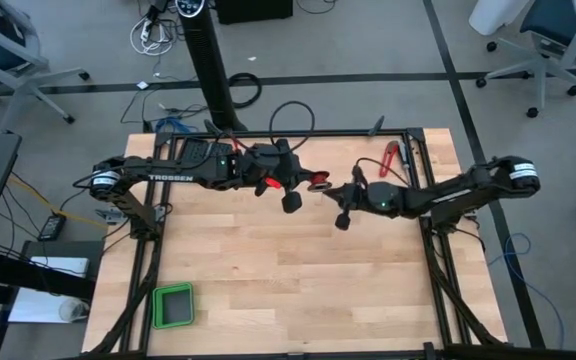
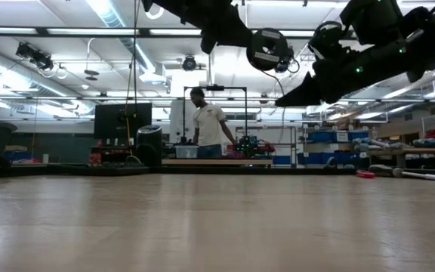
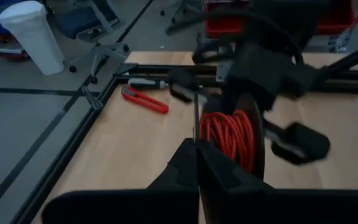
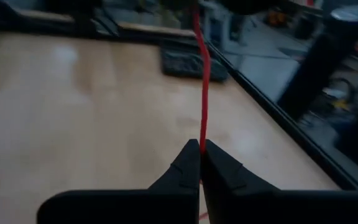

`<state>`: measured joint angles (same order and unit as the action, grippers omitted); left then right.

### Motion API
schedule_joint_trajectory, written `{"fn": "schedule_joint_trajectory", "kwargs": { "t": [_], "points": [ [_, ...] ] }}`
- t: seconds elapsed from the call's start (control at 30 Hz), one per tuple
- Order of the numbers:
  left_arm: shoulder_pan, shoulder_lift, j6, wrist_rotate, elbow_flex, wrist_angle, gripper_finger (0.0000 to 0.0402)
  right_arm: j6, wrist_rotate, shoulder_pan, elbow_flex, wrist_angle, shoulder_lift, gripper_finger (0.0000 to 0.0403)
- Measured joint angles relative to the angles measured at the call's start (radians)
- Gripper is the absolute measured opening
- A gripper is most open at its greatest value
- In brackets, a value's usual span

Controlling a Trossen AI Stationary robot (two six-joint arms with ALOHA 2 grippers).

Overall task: Coil cords
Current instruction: Coil the red wire onto the black spool

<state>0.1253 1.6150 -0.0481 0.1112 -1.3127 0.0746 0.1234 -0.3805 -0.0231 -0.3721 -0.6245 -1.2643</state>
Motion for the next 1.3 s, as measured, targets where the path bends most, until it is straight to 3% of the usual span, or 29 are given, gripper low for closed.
{"fn": "schedule_joint_trajectory", "kwargs": {
  "t": [0.23,0.47,0.57,1.0,1.3],
  "points": [
    [0.0,0.0,-0.058,0.013,0.0,0.107,0.0,-0.055,-0.011,-0.03,0.0,0.138,0.14,0.0002],
    [0.0,0.0,-0.079,0.133,0.0,0.177,0.0,-0.241,0.153,-0.064,-0.044,0.134,0.212,0.0002],
    [-0.001,0.0,-0.079,0.178,0.0,0.179,0.0,-0.263,0.203,-0.063,-0.082,0.136,0.204,0.0002],
    [-0.001,0.005,-0.019,0.195,-0.001,0.193,0.0001,-0.355,0.186,-0.052,-0.168,0.112,0.12,0.0006],
    [0.0,0.011,0.031,0.206,0.0,0.143,0.0001,-0.355,0.194,-0.031,-0.17,0.008,0.12,0.0073]
  ]
}}
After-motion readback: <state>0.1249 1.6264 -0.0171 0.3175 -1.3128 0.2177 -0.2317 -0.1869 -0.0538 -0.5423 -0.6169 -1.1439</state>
